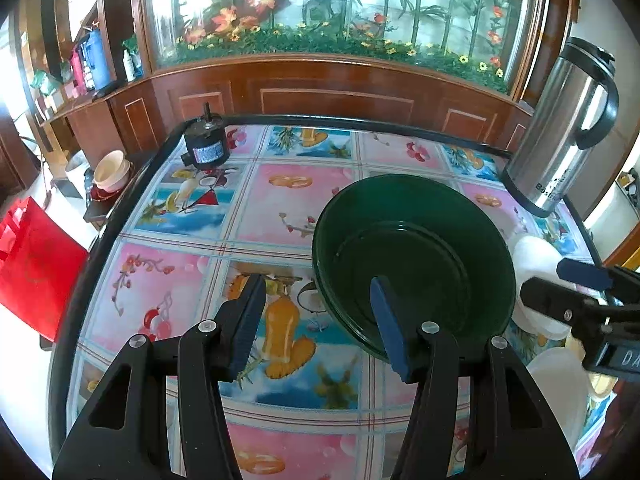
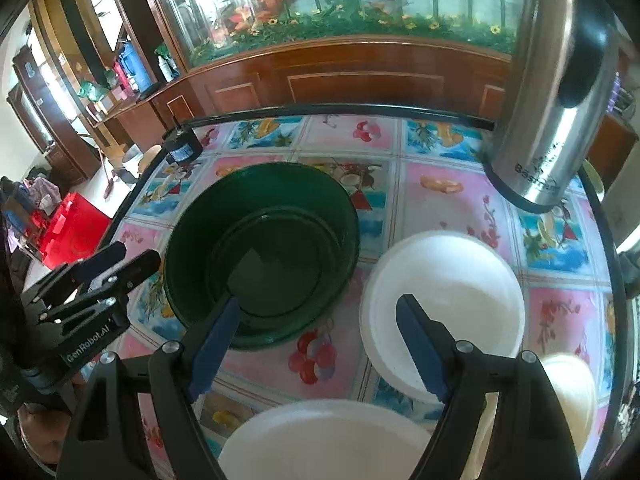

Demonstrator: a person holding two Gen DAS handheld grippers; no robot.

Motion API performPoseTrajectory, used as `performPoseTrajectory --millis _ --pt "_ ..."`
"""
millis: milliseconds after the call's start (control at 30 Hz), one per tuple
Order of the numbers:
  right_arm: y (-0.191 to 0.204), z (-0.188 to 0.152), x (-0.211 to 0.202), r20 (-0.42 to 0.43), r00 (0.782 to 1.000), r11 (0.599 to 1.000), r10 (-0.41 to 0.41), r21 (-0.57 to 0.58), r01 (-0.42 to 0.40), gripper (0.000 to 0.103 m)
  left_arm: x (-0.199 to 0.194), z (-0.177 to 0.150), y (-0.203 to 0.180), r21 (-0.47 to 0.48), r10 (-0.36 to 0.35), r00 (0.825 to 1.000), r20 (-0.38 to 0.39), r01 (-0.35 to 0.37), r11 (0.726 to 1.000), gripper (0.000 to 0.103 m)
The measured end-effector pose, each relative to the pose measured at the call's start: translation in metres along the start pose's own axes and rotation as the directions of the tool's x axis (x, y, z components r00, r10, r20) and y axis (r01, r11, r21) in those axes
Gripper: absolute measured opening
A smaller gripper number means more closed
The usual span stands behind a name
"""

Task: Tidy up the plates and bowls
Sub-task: 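Move both tools toward the rim of the green basin, then close both tools on the rim of the green basin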

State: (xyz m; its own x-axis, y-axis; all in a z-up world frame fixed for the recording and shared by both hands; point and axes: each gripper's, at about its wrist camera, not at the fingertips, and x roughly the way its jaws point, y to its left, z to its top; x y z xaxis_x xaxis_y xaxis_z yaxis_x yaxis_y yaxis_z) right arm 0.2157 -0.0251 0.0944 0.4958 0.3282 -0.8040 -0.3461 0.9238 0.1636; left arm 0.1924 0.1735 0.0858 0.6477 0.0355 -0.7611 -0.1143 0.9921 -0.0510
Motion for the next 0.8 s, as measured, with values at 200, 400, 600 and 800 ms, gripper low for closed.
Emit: performPoseTrajectory --millis 200,400,600,800 --pt "-0.007 0.015 0.013 -0.014 1.0 1.0 0.022 0.008 -0.022 0.081 0.013 0.003 0.005 -0.033 -0.006 1.0 -0.024 0.006 0.999 0.055" --pt "-0.015 0.026 0.034 -0.041 0.998 0.998 0.051 0.029 -0.05 0.081 0.026 0.004 0.006 -0.057 -0.024 0.998 -0.052 0.021 0.998 0.055" --pt "-0.019 0.03 0.047 -0.054 0.995 0.996 0.084 0.037 -0.082 0.081 0.035 0.004 0.0 -0.054 -0.041 0.997 -0.069 0.037 0.998 0.055" --pt "-0.016 0.032 0.056 -0.068 0.993 0.995 0.095 0.016 -0.094 0.081 0.043 0.005 0.002 -0.065 -0.04 0.996 -0.084 0.035 0.997 0.055"
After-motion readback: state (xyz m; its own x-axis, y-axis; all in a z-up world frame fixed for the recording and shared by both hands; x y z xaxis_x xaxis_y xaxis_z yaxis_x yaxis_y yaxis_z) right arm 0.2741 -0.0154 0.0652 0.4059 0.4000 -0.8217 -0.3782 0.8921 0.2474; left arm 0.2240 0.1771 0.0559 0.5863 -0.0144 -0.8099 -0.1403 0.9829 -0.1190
